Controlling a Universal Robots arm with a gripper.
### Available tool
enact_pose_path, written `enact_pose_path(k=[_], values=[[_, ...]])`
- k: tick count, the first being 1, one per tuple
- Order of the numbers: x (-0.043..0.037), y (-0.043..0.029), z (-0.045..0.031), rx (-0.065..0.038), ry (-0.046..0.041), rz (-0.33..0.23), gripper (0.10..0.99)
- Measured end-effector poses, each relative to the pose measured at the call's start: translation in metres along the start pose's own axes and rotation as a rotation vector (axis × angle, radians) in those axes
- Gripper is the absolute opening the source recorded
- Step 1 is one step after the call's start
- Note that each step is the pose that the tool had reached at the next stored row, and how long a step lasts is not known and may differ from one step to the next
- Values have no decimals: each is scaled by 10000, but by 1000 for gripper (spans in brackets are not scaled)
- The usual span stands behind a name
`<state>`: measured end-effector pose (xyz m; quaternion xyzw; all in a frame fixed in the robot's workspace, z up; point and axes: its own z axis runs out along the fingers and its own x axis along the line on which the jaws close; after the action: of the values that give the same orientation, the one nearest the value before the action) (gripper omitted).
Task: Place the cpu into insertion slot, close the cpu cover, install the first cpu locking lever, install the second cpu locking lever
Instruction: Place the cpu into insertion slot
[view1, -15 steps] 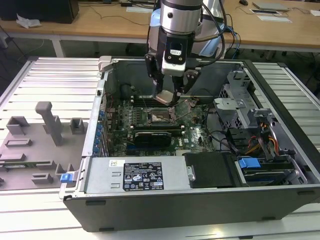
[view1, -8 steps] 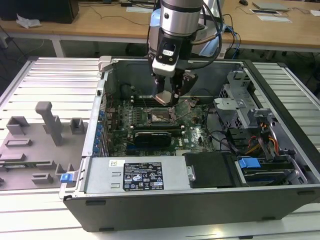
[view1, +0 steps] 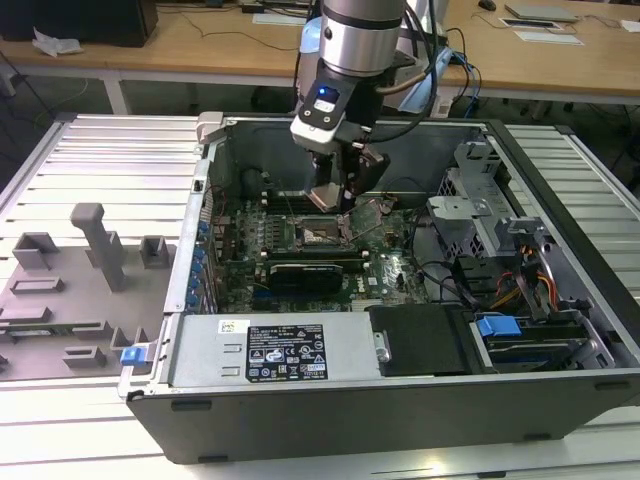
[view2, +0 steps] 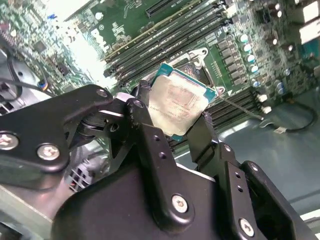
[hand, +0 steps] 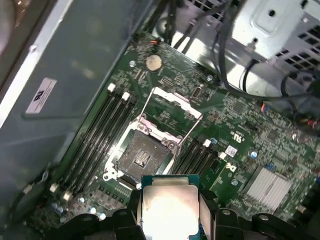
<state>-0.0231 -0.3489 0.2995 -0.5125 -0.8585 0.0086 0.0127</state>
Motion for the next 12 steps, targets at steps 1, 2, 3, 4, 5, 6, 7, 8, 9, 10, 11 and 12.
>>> enact_pose_path(k=[1, 2, 3, 4, 5, 6, 7, 8, 9, 10, 11, 12], values=[[0, 0, 3, -1, 3, 133, 541], [0, 0, 12, -6, 14, 486, 541], [0, 1, 18, -9, 20, 718, 541], [0, 1, 22, -12, 25, 891, 541], [0, 1, 32, -17, 36, 1287, 541], [0, 1, 38, -20, 43, 1552, 541], [-1, 1, 46, -24, 52, 1881, 541], [-1, 2, 51, -27, 59, 2092, 541], [-1, 2, 56, -30, 63, 2267, 541], [-1, 2, 62, -33, 71, 2541, 541], [-1, 2, 66, -35, 75, 2702, 541], [-1, 2, 71, -38, 81, 2903, 541]])
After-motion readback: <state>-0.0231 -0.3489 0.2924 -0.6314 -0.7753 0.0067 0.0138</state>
